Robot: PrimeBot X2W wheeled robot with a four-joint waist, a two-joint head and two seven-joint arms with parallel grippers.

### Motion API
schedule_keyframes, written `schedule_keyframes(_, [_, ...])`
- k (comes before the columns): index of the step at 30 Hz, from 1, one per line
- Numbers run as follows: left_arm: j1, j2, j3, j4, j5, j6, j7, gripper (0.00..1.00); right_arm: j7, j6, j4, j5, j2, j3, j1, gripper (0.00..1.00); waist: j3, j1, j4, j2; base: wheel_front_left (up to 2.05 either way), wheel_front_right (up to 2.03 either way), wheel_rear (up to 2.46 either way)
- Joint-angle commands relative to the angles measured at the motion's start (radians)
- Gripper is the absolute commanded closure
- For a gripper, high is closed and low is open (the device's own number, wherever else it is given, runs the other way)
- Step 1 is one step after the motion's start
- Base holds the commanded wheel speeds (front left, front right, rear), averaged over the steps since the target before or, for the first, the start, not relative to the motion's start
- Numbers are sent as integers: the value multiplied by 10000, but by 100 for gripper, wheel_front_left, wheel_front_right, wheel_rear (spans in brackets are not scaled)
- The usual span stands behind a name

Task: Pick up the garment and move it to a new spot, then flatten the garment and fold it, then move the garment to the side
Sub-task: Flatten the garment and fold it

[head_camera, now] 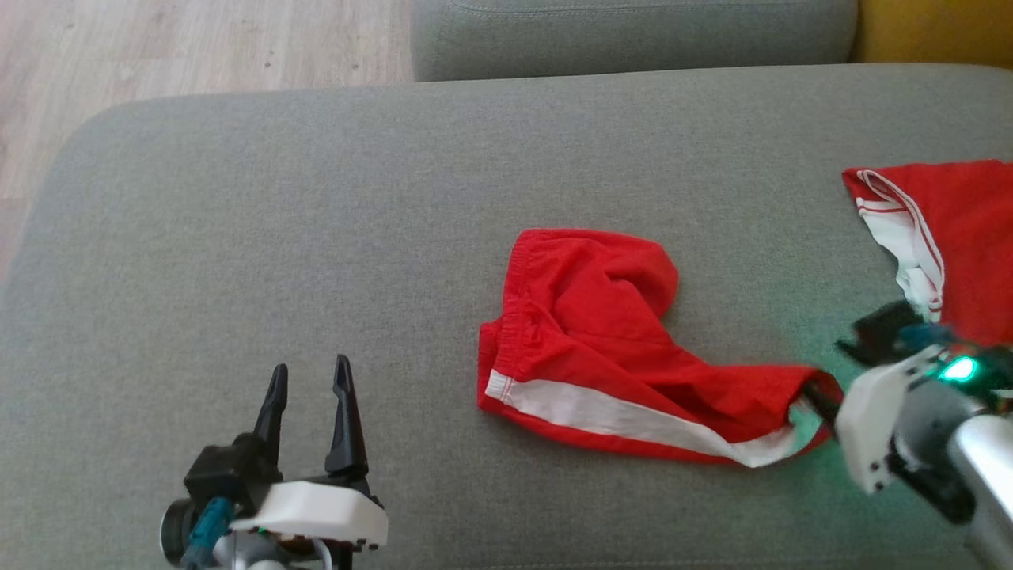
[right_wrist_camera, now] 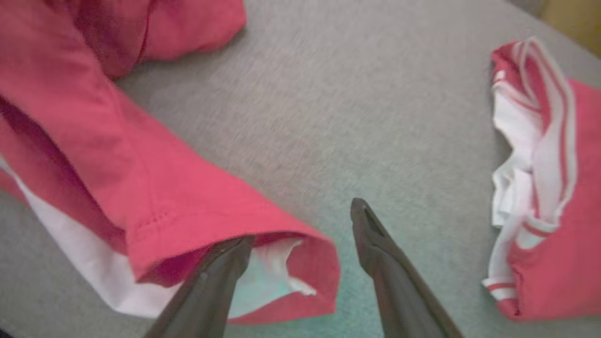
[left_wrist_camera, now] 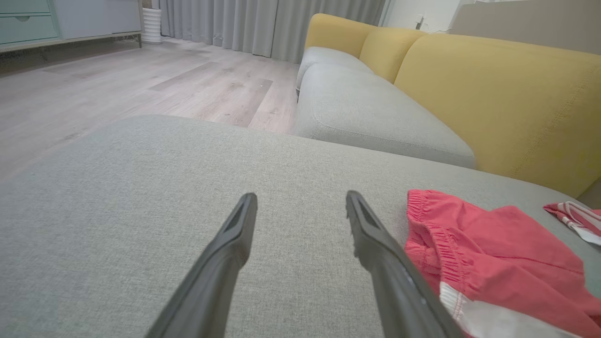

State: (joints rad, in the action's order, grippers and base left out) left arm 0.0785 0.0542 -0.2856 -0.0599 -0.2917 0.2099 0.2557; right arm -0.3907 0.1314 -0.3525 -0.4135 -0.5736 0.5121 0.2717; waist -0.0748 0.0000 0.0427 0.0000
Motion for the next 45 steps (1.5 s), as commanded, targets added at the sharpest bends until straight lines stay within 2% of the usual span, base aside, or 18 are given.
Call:
schedule_keyframes(1, [-263, -39, 270, 294, 92, -33, 61, 0, 182, -7, 363, 140, -159, -284, -102, 0, -20, 0, -21, 0, 0, 0, 0])
schedule_keyframes(6, [-237, -39, 267, 158, 185, -197, 61, 0, 1033, -7, 1602, 1120, 498, -2374, -775, 0, -91, 0, -132, 0, 0, 0, 0])
schedule_keyframes(9, [-230, -39, 194, -25, 204, -351, 61, 0, 1714, -7, 2444, 1870, 1346, -3680, -1462, 0, -132, 0, -179, 0, 0, 0, 0])
schedule_keyframes(12, [-297, -39, -5, -358, 224, -572, 61, 0, 2404, -7, 3164, 2551, 2273, -4518, -2276, 0, -193, 0, -207, 0, 0, 0, 0])
schedule_keyframes(16, [-442, -39, -249, -772, 214, -855, 61, 0, 3607, -7, 3501, 3282, 3320, -5022, -3307, 0, -273, 0, -261, 0, 0, 0, 0])
schedule_keyframes(23, [-621, -39, -361, -1117, 315, -1098, 61, 0, 6091, -7, 2673, 4014, 4763, -5586, -4200, 0, -312, 0, -456, 0, 0, 0, 0])
schedule_keyframes(27, [-475, -39, -211, -1104, 346, -1066, 61, 0, 6494, -7, 2176, 4145, 5087, -5800, -4374, 0, -159, 0, -565, 0, 0, 0, 0])
schedule_keyframes(30, [-275, -39, -97, -1103, 403, -1085, 61, 0, 6517, -7, 2312, 4099, 5178, -5876, -4424, 0, -47, 0, -593, 0, 0, 0, 0])
schedule_keyframes(41, [18, -39, -71, -1177, 470, -1155, 61, 0, 6523, -7, 2261, 4246, 5228, -5920, -4538, 0, 250, 0, -447, 0, 0, 0, 0])
schedule_keyframes(45, [-38, -39, -350, -1368, 635, -1253, 61, 0, 6523, -7, 2226, 4311, 5224, -5934, -4441, 0, 269, 0, -432, 0, 0, 0, 0])
